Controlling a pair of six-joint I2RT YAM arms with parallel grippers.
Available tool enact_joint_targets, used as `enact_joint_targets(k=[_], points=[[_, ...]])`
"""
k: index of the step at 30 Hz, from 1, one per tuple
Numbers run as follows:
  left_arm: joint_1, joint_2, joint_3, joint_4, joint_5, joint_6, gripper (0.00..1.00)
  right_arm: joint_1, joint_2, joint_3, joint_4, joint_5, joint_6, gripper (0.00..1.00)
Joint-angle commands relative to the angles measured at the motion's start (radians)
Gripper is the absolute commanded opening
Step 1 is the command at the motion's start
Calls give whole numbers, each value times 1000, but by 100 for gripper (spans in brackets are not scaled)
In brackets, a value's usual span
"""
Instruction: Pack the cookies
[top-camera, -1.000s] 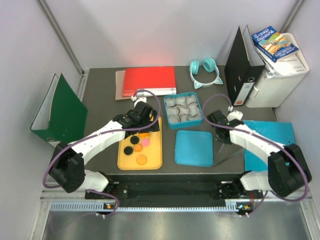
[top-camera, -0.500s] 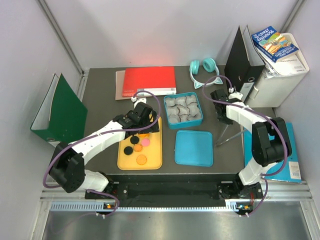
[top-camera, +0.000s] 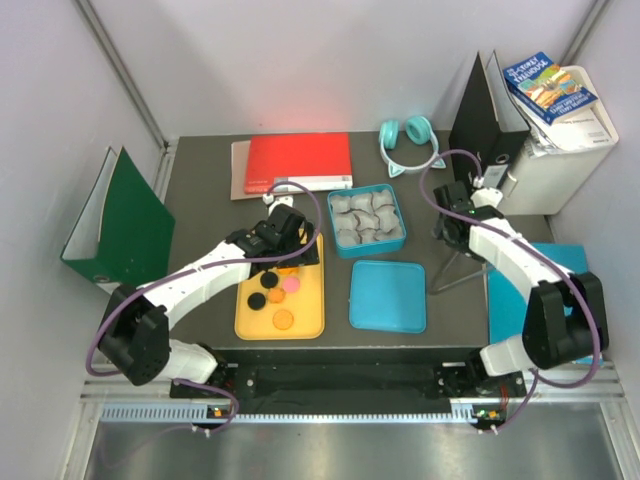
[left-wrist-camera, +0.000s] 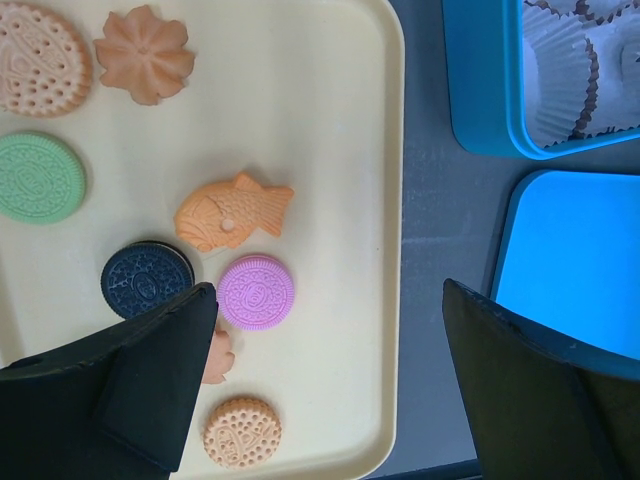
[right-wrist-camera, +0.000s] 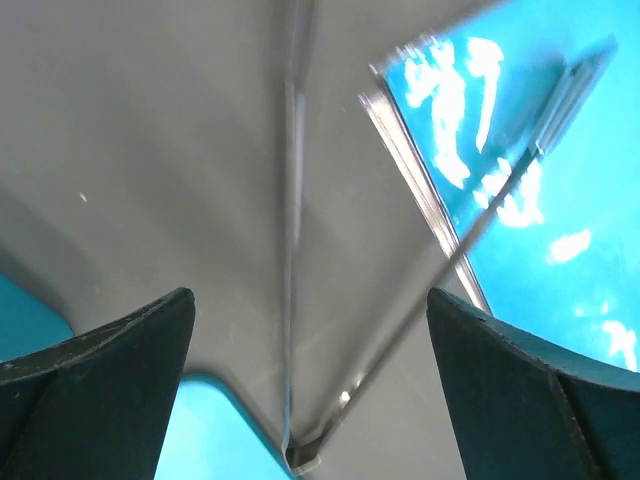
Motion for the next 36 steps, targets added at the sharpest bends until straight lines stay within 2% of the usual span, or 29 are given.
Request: enact_joint_targets(k=[1,9,20,27,36], points=[[-6,0,-2,37,13,-21,98,2,-121,-110,-76,-45,141,98],[-9,9,-3,42,35,-29,98,2,-120,-221,-47,-129,206,98],[-12,-11,-25,42,26,-37,98,2,67,-152,7,-132,198,99],[-13,-14,-34,47,21,-37,98,13,-31,-184,-9,-135,188,99],[-15,0,-31,54,29,-34,98,27,-244,-227,-40,-169,194,99]])
